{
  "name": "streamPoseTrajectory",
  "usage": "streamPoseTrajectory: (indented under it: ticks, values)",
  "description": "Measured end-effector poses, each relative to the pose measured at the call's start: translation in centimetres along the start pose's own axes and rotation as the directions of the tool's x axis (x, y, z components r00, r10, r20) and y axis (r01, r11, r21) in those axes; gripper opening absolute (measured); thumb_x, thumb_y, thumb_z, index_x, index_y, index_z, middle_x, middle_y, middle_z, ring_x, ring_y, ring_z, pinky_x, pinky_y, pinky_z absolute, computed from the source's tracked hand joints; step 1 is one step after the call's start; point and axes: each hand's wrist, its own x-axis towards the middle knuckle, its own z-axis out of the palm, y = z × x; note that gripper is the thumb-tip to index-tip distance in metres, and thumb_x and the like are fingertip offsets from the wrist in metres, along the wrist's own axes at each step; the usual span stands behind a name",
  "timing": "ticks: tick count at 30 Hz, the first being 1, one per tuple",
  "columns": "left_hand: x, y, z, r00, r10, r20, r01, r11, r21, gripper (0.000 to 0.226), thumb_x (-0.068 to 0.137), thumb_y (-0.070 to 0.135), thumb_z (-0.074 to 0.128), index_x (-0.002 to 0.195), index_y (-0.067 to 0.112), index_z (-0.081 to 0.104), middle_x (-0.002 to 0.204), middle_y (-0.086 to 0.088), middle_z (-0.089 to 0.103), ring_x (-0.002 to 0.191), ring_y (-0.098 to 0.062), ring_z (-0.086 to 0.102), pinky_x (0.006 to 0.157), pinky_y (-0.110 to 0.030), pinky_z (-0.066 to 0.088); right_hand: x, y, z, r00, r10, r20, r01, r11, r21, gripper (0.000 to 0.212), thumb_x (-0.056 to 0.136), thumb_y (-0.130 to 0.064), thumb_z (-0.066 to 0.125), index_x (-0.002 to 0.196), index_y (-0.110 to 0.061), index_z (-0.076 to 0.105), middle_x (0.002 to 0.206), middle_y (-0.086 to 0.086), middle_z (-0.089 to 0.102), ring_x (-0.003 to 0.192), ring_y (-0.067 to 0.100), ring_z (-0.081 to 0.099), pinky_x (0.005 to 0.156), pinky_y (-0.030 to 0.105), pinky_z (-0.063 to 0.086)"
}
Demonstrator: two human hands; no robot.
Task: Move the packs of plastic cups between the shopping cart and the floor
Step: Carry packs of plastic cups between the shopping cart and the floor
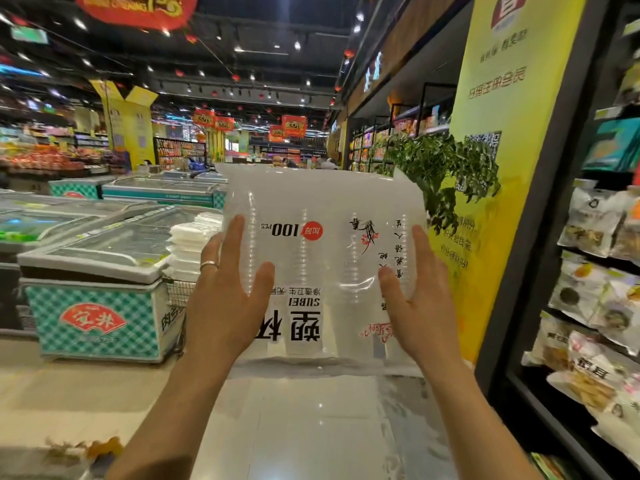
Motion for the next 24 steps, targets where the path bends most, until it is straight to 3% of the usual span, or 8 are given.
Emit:
streamPoseTrajectory:
  ticks: [5,9,14,24]
  values:
    - [6.6,-4.6,3.4,1.000,-0.004,-0.013,0.005,1.000,0.031,0.069,0.096,0.047,0.046,0.153,0.047,0.006,0.161,-0.002,0.017,0.139,-0.027,0.034,0.100,-0.047,0.039,5.8,1.4,7.1,0.999,0.031,0.031,-0.031,1.000,-0.003,0.066,0.097,-0.045,0.049,0.152,-0.047,0.011,0.158,-0.007,0.023,0.136,0.011,0.029,0.094,0.029,0.025]
    - [10.9,-8.1,5.7,1.000,-0.007,-0.007,0.008,0.995,0.100,0.069,0.097,0.047,0.044,0.153,0.045,0.003,0.160,-0.007,0.018,0.135,-0.034,0.038,0.097,-0.051,0.042,9.4,2.7,12.7,0.999,0.018,0.040,-0.020,0.999,0.033,0.067,0.097,-0.043,0.050,0.152,-0.047,0.011,0.158,-0.006,0.023,0.127,0.002,0.028,0.094,0.029,0.024]
    - [15.8,-11.8,9.6,1.000,0.005,0.000,-0.005,0.990,0.138,0.071,0.094,0.049,0.041,0.154,0.042,0.005,0.159,-0.009,0.020,0.130,-0.034,0.043,0.092,-0.048,0.044,13.6,5.8,19.1,0.998,0.033,0.048,-0.036,0.997,0.070,0.066,0.097,-0.043,0.050,0.151,-0.048,0.011,0.156,-0.005,0.026,0.136,0.019,0.033,0.096,0.035,0.030]
    - [28.0,-18.3,24.0,1.000,0.003,-0.008,-0.002,0.976,0.219,0.069,0.094,0.057,0.032,0.153,0.043,0.000,0.159,-0.007,0.020,0.132,-0.031,0.042,0.092,-0.045,0.044,26.1,16.4,31.3,0.997,0.054,0.048,-0.059,0.991,0.124,0.067,0.096,-0.041,0.051,0.152,-0.043,0.015,0.154,-0.001,0.028,0.129,0.020,0.039,0.090,0.032,0.030]
